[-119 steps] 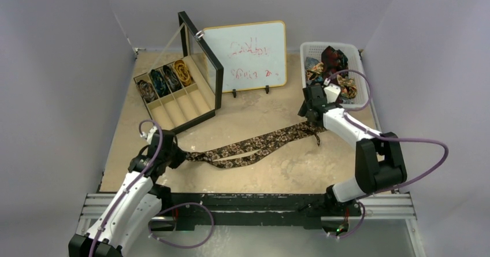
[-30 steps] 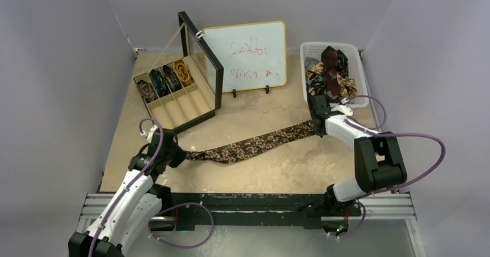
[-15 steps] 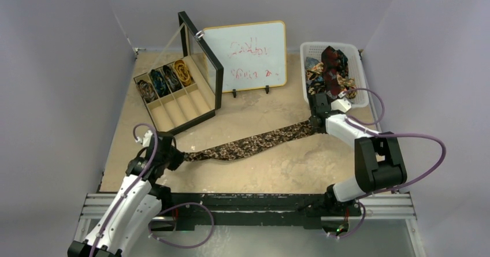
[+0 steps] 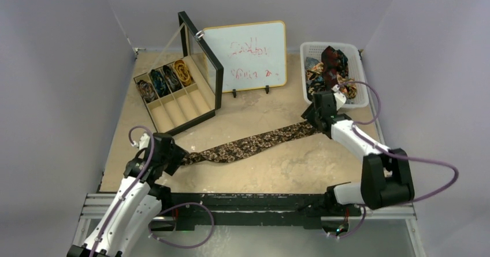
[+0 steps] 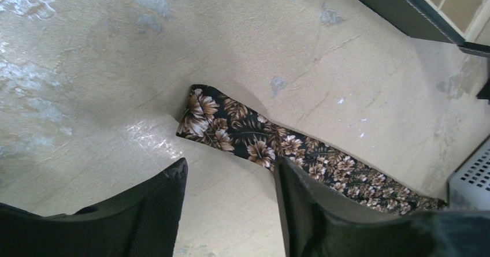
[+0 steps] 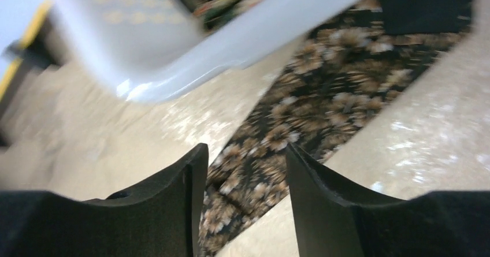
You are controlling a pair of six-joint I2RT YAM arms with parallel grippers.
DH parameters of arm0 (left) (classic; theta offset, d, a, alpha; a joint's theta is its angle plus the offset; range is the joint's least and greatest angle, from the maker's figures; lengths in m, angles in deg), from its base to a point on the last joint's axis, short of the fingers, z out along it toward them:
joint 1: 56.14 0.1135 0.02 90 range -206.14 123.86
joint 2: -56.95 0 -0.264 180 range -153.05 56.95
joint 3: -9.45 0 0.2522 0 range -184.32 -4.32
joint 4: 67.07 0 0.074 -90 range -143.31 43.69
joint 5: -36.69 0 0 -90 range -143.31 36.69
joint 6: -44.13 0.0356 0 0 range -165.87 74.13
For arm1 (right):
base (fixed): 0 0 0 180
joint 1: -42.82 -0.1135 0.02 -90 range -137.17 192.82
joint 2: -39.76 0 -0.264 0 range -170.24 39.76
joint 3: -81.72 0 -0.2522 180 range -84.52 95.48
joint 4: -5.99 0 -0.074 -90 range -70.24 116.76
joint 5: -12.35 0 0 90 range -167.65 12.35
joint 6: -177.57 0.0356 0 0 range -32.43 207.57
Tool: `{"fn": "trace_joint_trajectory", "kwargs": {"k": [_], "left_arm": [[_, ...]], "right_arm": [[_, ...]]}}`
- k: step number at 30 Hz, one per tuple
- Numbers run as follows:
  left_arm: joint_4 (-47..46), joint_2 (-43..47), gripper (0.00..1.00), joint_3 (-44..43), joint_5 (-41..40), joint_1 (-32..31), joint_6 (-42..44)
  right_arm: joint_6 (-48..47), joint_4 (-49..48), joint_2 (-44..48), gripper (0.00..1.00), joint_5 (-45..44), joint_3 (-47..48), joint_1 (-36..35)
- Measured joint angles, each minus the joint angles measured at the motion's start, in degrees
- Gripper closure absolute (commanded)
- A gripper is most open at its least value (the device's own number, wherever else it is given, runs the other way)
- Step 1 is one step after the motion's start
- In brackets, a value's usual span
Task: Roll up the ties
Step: Flatten out the tie at the center of the board.
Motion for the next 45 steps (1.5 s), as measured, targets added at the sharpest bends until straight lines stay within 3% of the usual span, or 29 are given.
{"fn": "trace_joint_trajectory", "kwargs": {"k": [5, 7, 10, 18, 26, 36, 43, 45], "left_arm": [[1.4, 1.0, 0.32, -1.5, -0.1, 0.0, -0.9], [1.5, 1.4, 0.31, -1.6, -0.1, 0.0, -1.0], [1.6, 1.9, 0.30, -1.6, 0.0, 0.0, -1.0], [1.5, 2.1, 0.30, -1.8, 1.4, 0.0, -0.7], [1.3, 1.9, 0.28, -2.2, 3.2, 0.0, -0.3], [1.3, 2.0, 0.24, -2.3, 4.8, 0.0, 0.1], [1.3, 2.0, 0.24, -2.4, 5.0, 0.0, 0.1], [1.3, 2.0, 0.24, -2.4, 5.0, 0.0, 0.2]], "right_arm": [[-8.9, -9.7, 10.8, 0.29, 17.7, -7.5, 0.0], [-11.6, -14.5, 13.8, 0.29, 25.2, -10.6, -0.8], [-15.9, -21.6, 13.8, 0.28, 33.0, -11.7, -7.3], [-31.7, -36.1, 2.4, 0.30, 37.6, -7.5, -36.3], [-49.2, -42.6, -9.1, 0.35, 35.3, -5.8, -51.9], [-56.5, -49.4, -20.9, 0.54, 30.4, -0.3, -54.5], [-59.2, -49.9, -23.7, 0.82, 29.3, 0.8, -54.6], [-59.4, -50.1, -24.5, 0.84, 28.7, 1.4, -54.6]]}}
